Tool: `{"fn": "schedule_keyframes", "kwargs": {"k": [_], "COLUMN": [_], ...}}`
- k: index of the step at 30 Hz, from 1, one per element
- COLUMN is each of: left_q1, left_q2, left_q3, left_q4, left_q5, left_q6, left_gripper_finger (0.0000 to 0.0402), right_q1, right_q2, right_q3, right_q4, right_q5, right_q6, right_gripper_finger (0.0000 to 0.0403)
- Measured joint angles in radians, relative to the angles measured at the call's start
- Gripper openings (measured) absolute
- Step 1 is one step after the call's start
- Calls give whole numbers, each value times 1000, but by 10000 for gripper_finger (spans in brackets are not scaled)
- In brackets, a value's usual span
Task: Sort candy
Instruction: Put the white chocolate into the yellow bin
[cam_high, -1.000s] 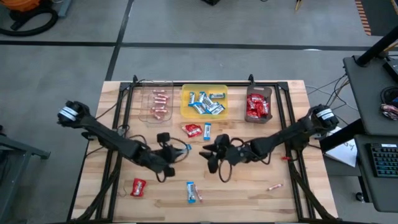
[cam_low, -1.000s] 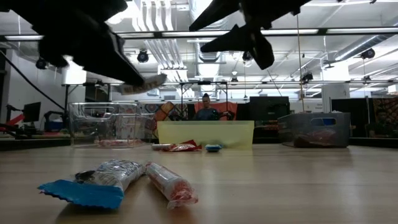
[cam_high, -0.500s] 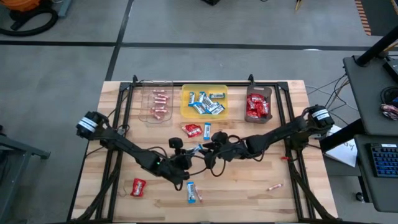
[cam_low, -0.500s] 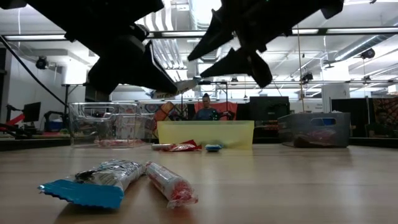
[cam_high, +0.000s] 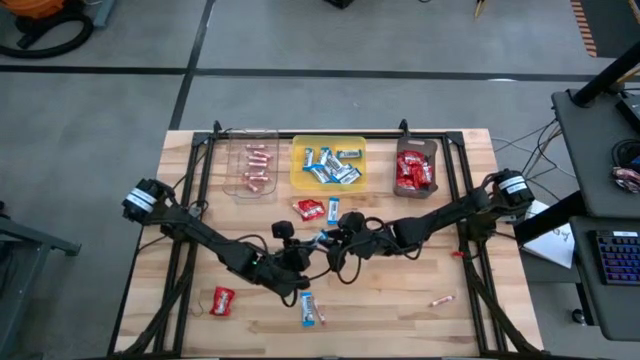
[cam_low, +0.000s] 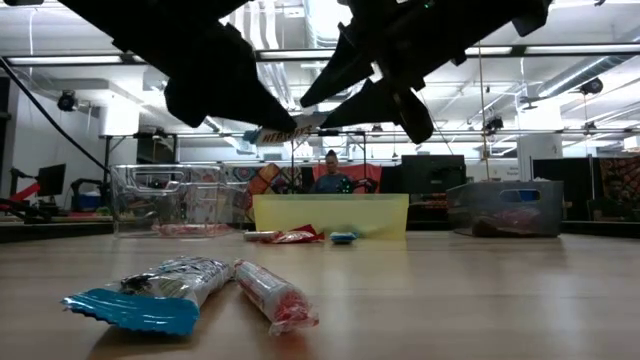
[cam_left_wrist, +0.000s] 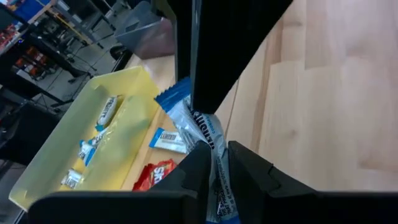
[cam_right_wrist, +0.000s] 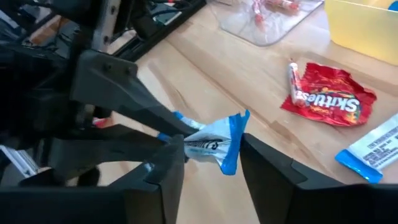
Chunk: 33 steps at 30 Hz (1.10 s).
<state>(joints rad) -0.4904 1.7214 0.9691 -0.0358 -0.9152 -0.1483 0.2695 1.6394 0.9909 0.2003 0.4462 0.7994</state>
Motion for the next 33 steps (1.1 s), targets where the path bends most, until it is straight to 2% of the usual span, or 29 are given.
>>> {"fn": "schedule_keyframes", "kwargs": {"k": [3,11,18,26,33], "left_q1": [0,0,0,0,0], "left_q2": [0,0,0,0,-30], "left_q3": [0,0,0,0,0], "left_q4": [9,19,16,2,-166], "left_q5": [-3,-14,-17,-21,-33], "left_q6": [0,0,-31,-68,-171], "left_gripper_finger": [37,37,49,112,156], "right_q1": [0,-4,-4,-4,-23], "right_q2": [0,0,-1,-7,-51], "right_q3": [0,0,0,0,0], "right_q4": [1,9,14,15,15], "right_q5": [0,6,3,20,51], "right_q6": [-33,-79,-107,-140,-194], "right_gripper_finger": [121,18,10,8,8]}}
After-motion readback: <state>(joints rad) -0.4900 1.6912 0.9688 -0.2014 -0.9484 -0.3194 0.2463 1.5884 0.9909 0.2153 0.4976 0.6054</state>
